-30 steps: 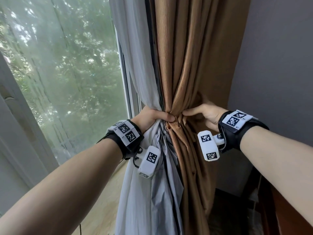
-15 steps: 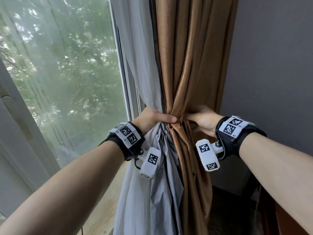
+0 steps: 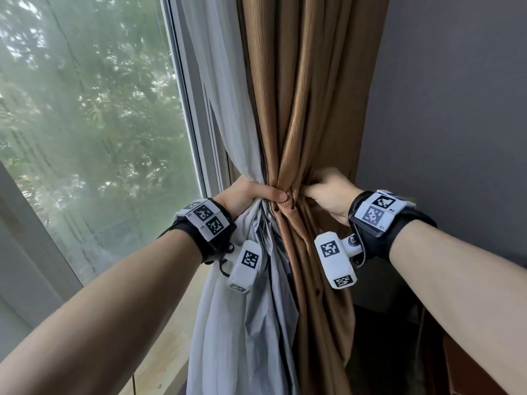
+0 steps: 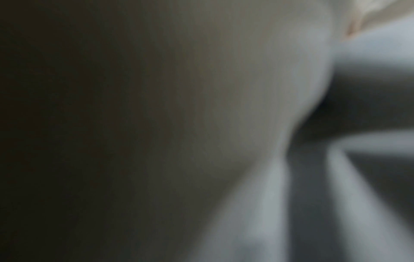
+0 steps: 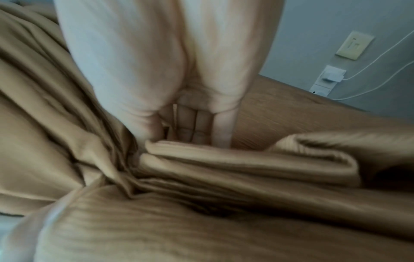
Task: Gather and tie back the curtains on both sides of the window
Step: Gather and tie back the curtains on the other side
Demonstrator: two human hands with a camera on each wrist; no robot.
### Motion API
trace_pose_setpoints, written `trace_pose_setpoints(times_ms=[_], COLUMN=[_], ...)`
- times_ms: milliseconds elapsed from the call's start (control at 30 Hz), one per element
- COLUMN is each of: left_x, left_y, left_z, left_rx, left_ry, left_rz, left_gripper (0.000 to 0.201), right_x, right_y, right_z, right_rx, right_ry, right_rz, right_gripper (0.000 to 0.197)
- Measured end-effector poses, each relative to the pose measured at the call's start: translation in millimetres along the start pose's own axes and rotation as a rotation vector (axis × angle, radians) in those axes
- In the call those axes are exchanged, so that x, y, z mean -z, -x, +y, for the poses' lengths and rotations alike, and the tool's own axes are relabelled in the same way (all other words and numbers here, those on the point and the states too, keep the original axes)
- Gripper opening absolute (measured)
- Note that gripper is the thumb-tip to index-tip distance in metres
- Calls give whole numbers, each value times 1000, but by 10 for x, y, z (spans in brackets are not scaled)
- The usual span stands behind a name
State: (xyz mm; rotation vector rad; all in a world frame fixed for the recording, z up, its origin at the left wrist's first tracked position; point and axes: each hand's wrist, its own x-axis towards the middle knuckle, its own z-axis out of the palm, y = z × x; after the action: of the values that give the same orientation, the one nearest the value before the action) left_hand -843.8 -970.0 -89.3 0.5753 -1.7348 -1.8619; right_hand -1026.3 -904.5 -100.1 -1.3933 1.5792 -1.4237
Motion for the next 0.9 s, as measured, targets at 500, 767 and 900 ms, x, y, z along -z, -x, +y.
trace_pose_setpoints(times_ms=[500,767,900], left_x=[-63,-9,22], left_y=[-435,-663,-902], left_z=[-103,-178,-228], left_rx=[-192,-154,-148], left_ry=[-74,-151,-140], left_rz=[162,151,208], left_gripper=[84,78,80], right_x=[475,358,482], right_y=[-105,-297,-525], right_z=[73,256,405], right_rx=[-259,-273,-184], right_ry=[-262,-351,-262], right_rz=[149,-87,-51], right_gripper=[110,56,54])
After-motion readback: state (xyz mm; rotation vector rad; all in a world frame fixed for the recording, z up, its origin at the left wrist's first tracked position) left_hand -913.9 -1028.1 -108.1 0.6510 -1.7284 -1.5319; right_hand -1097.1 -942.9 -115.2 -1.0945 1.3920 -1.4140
